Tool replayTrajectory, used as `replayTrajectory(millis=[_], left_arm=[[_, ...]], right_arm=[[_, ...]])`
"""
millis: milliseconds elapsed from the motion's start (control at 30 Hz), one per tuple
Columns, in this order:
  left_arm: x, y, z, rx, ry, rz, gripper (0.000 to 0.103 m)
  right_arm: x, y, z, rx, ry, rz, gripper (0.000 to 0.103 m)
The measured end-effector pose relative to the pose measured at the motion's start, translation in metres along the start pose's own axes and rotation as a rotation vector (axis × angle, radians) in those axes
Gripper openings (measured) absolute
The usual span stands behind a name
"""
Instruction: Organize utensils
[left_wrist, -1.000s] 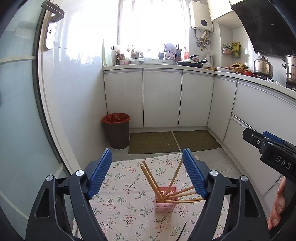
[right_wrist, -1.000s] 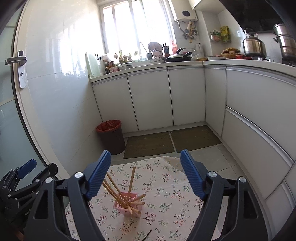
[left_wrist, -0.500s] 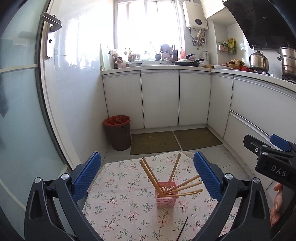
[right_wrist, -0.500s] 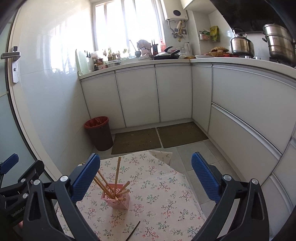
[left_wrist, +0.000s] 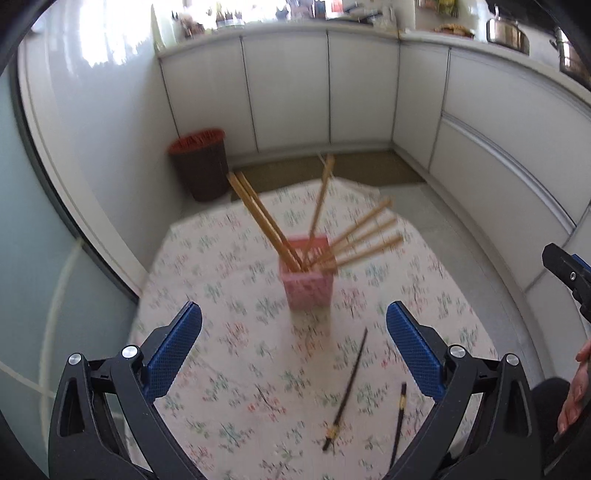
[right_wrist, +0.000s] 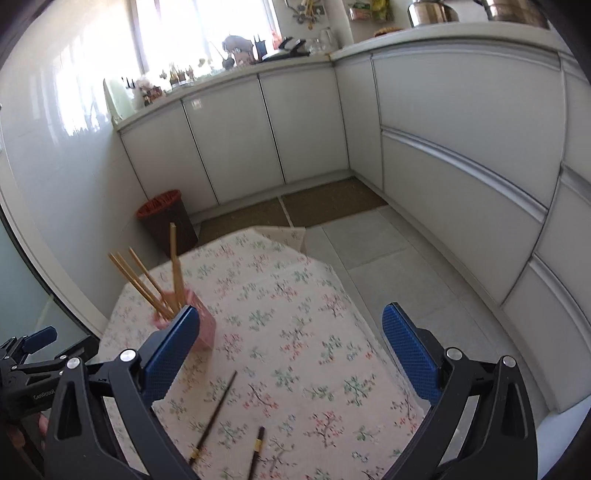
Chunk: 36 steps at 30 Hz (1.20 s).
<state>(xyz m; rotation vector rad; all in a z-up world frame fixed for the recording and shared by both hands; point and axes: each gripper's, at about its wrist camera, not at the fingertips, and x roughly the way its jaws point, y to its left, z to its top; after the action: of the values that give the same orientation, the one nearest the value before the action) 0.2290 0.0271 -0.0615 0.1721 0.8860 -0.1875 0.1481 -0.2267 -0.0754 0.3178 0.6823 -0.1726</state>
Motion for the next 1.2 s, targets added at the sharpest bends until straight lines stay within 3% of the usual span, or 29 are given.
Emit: replayTrajectory(millis=[133,300,367,500,767,800,867,1000,1200], left_arm=[[0.064,-0.018,-0.035,-0.002,0.22,-0.084,0.095],[0.127,-0.046,-0.06,0.007,0.344,-0.116,0.074],[0.145,-0.057,-0.06,0.019,0.353,-0.123,0.067],[0.172,-0.074,-0.051,0.049,0.329,-0.108,0.063],[0.204,-0.081,-0.046,0.085,0.377,-0.126,0.043],[0.203,-0.081,-0.046,0.107,0.379,-0.123,0.024],[0.202,-0.075,-0.047,0.125,0.401,-0.126,0.005],[0.193,-0.051,-0.052,0.116,0.414,-0.122,0.003],[0.13,0.002,-0.04,0.038,0.266,-0.128,0.003]], right_arm=[[0.037,-0.027,-0.034,0.009,0.125,-0.042,0.096],[0.08,-0.049,-0.065,0.081,0.312,-0.004,0.096],[0.09,-0.055,-0.075,0.099,0.354,-0.004,0.096],[0.1,-0.063,-0.084,0.135,0.415,0.008,0.096],[0.116,-0.057,-0.088,0.115,0.509,0.035,0.096],[0.118,-0.054,-0.09,0.11,0.527,0.04,0.096],[0.123,-0.048,-0.093,0.1,0.57,0.052,0.096],[0.134,-0.029,-0.103,0.089,0.68,0.065,0.096],[0.151,0.013,-0.122,0.107,0.846,0.065,0.091]])
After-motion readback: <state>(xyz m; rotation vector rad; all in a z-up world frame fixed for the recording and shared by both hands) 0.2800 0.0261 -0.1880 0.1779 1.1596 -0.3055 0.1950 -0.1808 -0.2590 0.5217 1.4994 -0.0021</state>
